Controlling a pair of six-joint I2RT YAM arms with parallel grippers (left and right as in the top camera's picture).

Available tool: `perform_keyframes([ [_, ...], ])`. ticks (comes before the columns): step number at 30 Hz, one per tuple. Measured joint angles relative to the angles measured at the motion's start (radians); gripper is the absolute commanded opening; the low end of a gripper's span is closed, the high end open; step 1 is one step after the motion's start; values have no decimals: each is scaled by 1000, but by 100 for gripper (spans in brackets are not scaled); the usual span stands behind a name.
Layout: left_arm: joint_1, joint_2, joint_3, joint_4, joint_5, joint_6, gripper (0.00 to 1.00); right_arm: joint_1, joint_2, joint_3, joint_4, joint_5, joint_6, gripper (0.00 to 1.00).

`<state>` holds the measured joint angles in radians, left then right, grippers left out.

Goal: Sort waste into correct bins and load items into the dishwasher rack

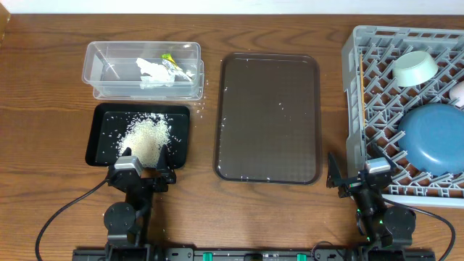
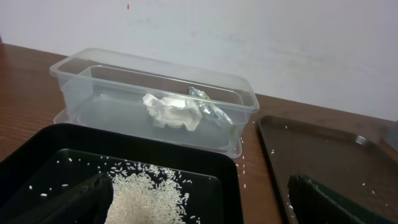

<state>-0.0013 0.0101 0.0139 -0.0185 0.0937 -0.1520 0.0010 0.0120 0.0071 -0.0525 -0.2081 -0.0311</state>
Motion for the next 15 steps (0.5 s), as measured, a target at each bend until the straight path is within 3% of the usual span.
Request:
perform_keyframes([
  [15, 0, 0, 0, 0, 0, 0, 92, 0, 0, 0, 0, 0, 0, 99],
])
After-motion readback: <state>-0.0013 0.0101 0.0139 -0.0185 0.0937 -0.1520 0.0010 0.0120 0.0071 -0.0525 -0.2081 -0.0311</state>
